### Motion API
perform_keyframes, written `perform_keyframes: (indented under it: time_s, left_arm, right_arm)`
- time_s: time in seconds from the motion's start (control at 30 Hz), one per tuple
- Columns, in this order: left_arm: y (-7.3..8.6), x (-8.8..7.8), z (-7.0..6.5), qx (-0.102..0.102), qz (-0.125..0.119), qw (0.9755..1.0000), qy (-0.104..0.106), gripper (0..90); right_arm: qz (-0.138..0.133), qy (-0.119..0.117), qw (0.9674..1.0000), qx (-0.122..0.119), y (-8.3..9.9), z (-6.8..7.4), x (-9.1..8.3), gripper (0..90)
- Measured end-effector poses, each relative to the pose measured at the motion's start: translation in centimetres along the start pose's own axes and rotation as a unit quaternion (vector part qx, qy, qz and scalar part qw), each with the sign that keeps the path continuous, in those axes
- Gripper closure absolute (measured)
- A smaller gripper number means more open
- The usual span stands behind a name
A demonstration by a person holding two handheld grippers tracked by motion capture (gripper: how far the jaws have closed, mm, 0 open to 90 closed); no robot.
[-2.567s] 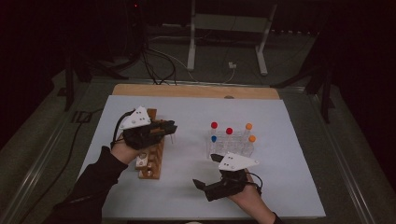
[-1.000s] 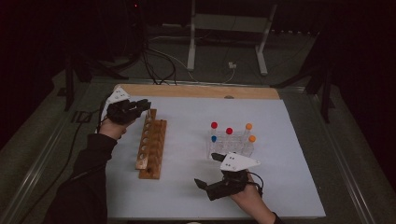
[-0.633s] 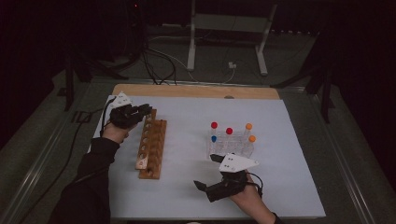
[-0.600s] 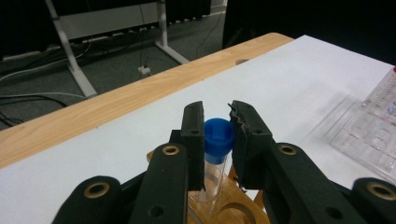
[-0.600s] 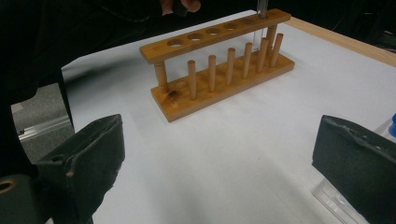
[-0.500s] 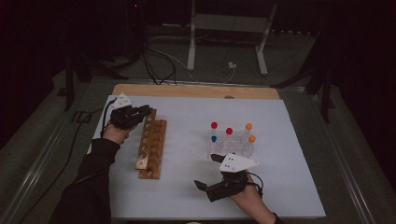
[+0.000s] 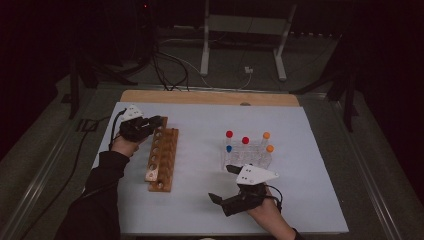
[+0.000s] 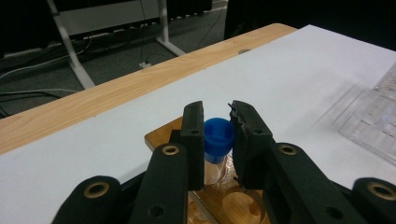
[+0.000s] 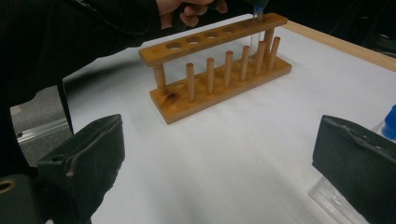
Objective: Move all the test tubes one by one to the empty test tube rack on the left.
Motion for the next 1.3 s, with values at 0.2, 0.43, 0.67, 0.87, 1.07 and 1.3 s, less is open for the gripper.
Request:
perform_keyframes:
  time_s: [0.2,0.43,0.67,0.87,1.07,1.3]
  left_arm:
    - [0.0,0.1,0.0,0.003,0.009,0.9999,0.003,76.7]
    - [-1.0,-1.6,-0.6,0.002,-0.013,0.9997,0.019,58.5]
    - [-2.0,-4.4,-3.0,0.007,-0.039,0.9979,0.051,35.4]
    - [-1.7,-6.2,-5.3,0.01,-0.032,0.9963,0.079,7.7]
    - [-0.7,-7.3,-8.1,0.028,-0.023,0.9935,0.108,0.8]
    - [-0.2,-8.2,-10.2,0.04,-0.029,0.9904,0.129,0.8]
  right_arm:
    - [-0.012,0.006,0.9999,-0.002,-0.4,-0.1,-0.4,2.0]
    - [-0.038,0.046,0.9981,0.009,-1.2,-1.5,-1.7,2.0]
    - [-0.046,0.082,0.9952,0.027,-1.7,-3.7,-2.6,2.0]
    - [-0.03,0.095,0.9925,0.07,-1.6,-5.5,-2.1,4.4]
    - [-0.005,0.104,0.9912,0.082,-0.9,-6.8,-0.6,15.2]
    - [0.036,0.135,0.9855,0.097,0.6,-9.0,1.5,36.4]
Point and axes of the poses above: each handheld gripper's, and its own axes: x roughly forward along the jaws, y roughly out of its underside, z roughly to its left, the point moved 10 cm from there along x, roughly forward along the jaws, and after that the axes turned 9 degrees about z, right-handed, at the moved point
